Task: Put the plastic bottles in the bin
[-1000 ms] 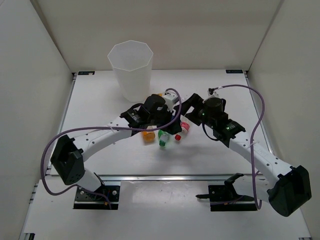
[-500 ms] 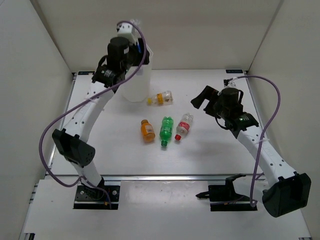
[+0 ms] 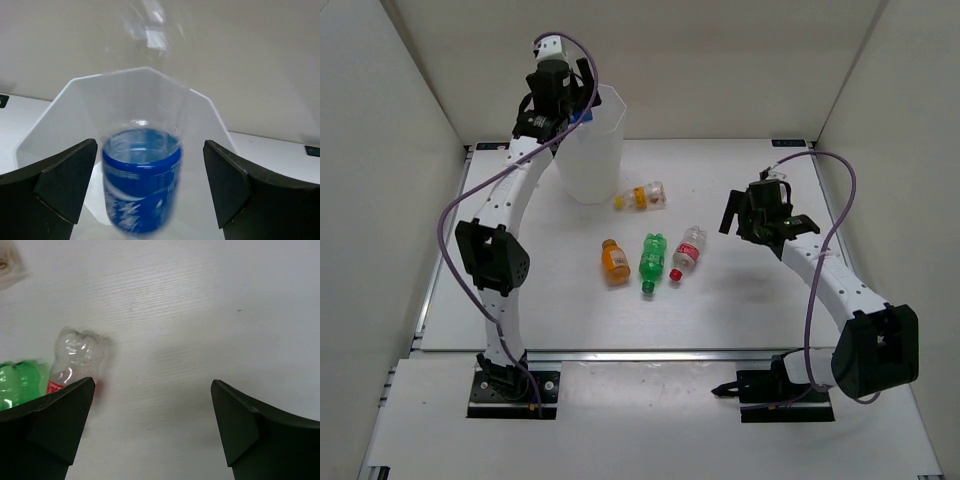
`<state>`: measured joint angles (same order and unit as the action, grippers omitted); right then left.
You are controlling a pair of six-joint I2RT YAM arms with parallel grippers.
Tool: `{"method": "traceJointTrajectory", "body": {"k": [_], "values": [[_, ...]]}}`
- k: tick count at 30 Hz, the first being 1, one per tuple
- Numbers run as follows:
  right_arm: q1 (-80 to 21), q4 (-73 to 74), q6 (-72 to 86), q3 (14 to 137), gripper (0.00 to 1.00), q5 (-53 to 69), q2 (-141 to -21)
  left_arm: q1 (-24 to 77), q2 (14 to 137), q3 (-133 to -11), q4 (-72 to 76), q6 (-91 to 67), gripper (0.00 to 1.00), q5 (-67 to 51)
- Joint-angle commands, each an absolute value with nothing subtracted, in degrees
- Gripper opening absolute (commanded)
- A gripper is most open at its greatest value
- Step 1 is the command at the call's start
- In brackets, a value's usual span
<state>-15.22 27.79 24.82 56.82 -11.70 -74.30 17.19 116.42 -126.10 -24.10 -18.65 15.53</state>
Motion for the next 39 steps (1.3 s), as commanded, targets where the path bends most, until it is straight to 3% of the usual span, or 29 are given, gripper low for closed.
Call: {"method": "traceJointTrajectory", "body": {"k": [1,9,16,20,24,28,39], "values": [[-14.1,25.9,20.6,59.1,1.0,-16.3,-72.7,17.6,114.8,-131.6,-23.4,-18.7,0.98,16.1],[-15.6,25.0,17.9,57.1,0.99,-14.6,-71.8,21.6,104.0,-123.2,-28.5,-16.4,0.98,12.6],[-16.6,24.9,19.9,52.7,0.99,-13.0,-67.8,31.0,78.7,-84.4,-31.9,-21.1,0.98,19.6],[-17.2,25.9,17.9,48.2,0.99,-11.6,-64.8,29.5,71.6,-64.3,-30.1,-28.8,0.98,7.8],[-19.7,25.9,15.9,42.4,0.99,-12.7,-60.9,31.8,71.3,-56.4,-28.7,-32.9,0.99,11.5],[-19.6,25.8,16.7,40.6,0.99,-10.9,-59.2,30.6,71.3,-51.3,-19.8,-38.0,0.98,8.2],[-20.4,24.2,17.2,37.3,0.99,-11.0,-58.4,32.6,89.6,-50.4,-10.6,-42.8,0.96,3.5]]}}
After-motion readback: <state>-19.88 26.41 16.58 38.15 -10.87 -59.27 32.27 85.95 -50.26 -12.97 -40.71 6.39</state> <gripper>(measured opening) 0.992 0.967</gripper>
